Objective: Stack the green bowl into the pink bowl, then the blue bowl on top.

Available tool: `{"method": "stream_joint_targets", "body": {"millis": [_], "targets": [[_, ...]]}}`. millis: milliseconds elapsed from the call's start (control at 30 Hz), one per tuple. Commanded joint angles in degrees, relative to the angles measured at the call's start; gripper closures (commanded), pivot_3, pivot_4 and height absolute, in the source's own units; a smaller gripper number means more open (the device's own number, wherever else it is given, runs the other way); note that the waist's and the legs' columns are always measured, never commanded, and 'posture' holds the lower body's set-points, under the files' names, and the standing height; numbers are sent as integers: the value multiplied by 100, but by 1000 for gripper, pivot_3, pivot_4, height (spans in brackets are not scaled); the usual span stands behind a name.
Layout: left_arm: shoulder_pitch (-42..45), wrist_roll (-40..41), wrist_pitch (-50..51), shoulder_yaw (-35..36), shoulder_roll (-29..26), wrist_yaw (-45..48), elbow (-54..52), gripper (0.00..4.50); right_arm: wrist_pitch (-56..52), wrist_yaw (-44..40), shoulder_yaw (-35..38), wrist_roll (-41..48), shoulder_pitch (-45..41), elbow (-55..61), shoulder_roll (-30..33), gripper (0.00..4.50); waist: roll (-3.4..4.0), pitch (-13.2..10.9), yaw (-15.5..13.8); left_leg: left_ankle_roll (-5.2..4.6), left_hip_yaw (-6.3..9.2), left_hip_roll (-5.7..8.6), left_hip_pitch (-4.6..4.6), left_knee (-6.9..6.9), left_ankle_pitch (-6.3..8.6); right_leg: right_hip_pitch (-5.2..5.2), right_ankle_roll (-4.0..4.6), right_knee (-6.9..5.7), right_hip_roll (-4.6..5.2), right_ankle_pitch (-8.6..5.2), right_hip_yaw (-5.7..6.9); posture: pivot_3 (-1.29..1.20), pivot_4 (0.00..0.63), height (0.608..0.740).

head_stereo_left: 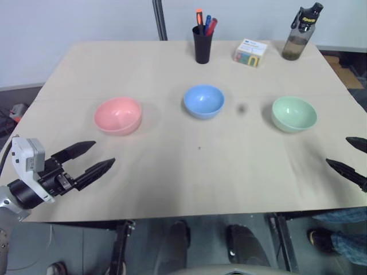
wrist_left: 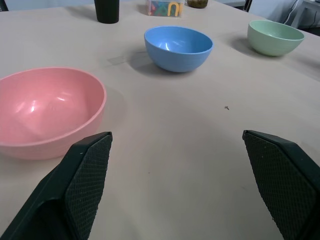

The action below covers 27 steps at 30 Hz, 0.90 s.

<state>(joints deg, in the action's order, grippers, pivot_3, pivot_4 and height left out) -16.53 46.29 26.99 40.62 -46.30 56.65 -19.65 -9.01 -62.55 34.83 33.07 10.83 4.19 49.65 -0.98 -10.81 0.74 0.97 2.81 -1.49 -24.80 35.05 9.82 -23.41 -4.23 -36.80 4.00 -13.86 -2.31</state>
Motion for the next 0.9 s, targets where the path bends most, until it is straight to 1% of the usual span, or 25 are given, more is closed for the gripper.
{"method": "stream_joint_targets", "body": {"millis": [33, 133, 367, 433, 533, 633, 733, 800, 900], "targets": [[89, -41, -92, 35, -26, -6, -37, 78, -90, 48, 43, 88, -141, 258, 79, 0, 0, 0, 1, 0, 0, 0, 0, 0, 0, 0, 0, 0, 0, 0, 0, 0, 150, 740], [289, -73, -16, -202, 57, -229, -48, 78, -194, 149, -238, 77, -273, 525, -9, 0, 0, 0, 7, 0, -5, 0, 5, 5, 0, 1, -1, -2, 0, 0, -5, 0, 150, 740], [341, -333, -69, -351, 83, -486, -255, 78, -246, 219, -397, 30, -391, 615, -80, 0, -4, 1, 1, -1, -11, 1, 4, 13, -1, 3, -1, -5, 0, 1, -14, 0, 150, 740], [332, -563, -130, -434, 90, -668, -339, 78, -251, 240, -510, 38, -463, 652, -111, 0, -4, 1, 1, -1, -11, 1, 4, 11, 0, 2, -1, -5, 0, 1, -13, 0, 150, 740], [300, -1136, -255, -673, 63, -1027, -529, 78, -248, 308, -800, 36, -637, 816, -230, 0, -4, 2, 5, -1, -10, 1, 5, 11, -1, 3, -2, -6, -2, 2, -14, 0, 150, 740], [386, -1456, -78, -894, -13, -1407, -768, 78, -340, 403, -1226, 113, -904, 1092, -426, 0, -5, 2, 16, -1, -11, 0, 9, 11, -1, 4, -3, -8, -4, 2, -15, 0, 150, 740], [780, -2198, 927, -1304, -408, -2454, -1101, 78, -385, 458, -1827, 130, -1288, 1417, -735, 0, -8, 2, 9, -1, -6, -1, 9, 16, -1, 3, -5, -21, -9, 3, -16, 0, 150, 740], [1139, -2647, 1269, -1735, -744, -2755, -1174, 78, -310, 515, -2329, -37, -1636, 1514, -1014, 0, -10, 3, 5, -1, -3, -1, 9, 18, -2, 2, -7, -27, -12, 4, -16, 0, 150, 740], [1729, -3266, 1918, -2578, -1298, -3058, -1165, 78, -216, 561, -3134, -315, -2213, 1531, -1511, 0, -15, 4, 17, 0, 2, -2, 10, 19, -2, 2, -8, -31, -22, 5, -17, 0, 150, 740]]}}
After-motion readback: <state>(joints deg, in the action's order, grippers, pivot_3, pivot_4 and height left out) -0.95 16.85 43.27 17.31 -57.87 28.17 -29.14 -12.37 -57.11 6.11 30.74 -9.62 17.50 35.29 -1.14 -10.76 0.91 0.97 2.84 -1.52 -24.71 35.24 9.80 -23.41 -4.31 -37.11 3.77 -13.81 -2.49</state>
